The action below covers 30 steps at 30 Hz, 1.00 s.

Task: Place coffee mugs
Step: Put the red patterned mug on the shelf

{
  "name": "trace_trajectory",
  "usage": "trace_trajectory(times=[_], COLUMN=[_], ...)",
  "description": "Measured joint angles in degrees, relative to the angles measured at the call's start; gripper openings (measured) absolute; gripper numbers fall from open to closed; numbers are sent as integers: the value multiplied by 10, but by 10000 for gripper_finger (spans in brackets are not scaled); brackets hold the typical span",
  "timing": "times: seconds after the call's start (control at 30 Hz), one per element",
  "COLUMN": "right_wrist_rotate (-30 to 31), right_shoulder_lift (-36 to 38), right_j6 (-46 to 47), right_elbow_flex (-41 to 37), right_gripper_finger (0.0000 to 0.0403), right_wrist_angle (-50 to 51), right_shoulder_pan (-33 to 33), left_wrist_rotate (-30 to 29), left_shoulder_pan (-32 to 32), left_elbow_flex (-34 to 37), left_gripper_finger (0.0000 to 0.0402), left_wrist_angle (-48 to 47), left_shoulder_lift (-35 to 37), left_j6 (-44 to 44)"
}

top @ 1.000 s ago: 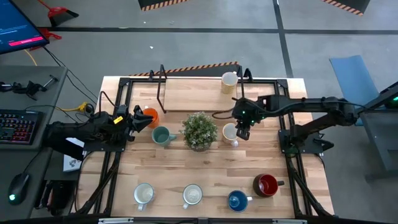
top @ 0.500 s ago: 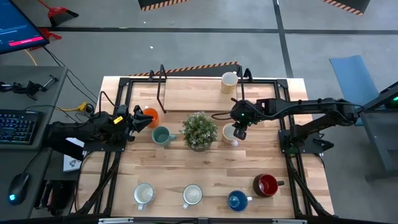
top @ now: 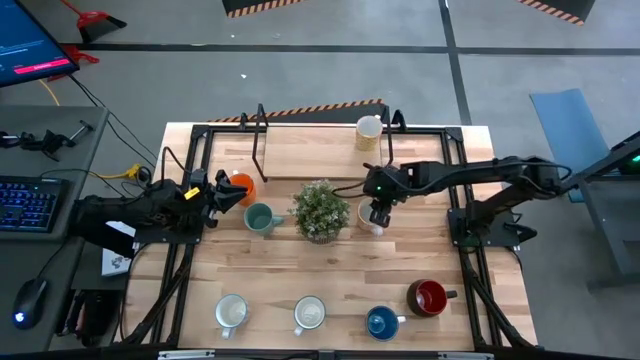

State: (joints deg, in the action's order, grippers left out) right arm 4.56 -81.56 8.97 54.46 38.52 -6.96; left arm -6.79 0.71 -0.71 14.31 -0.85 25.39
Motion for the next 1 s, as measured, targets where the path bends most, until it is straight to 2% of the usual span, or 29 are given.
trace_trajectory(times=[0.27,0.77,0.87,1.0], right_wrist_rotate=[-2,-17,-13,-13], right_shoulder_lift=[-38,-64,-63,-63], right_j6=[1,3,27,34], right_elbow_flex=[0,0,0,0], right_gripper_finger=[124,124,123,98], right_wrist_angle=[0,-4,-7,-7], right_shoulder_pan=[0,0,0,0], left_wrist_rotate=[0,0,0,0], left_shoulder_pan=[0,0,0,0], left_elbow_flex=[0,0,0,0], left_gripper_finger=[76,76,76,76], left_wrist_angle=[1,1,1,1], left_shoulder_lift=[0,0,0,0], left_j6=[0,0,0,0])
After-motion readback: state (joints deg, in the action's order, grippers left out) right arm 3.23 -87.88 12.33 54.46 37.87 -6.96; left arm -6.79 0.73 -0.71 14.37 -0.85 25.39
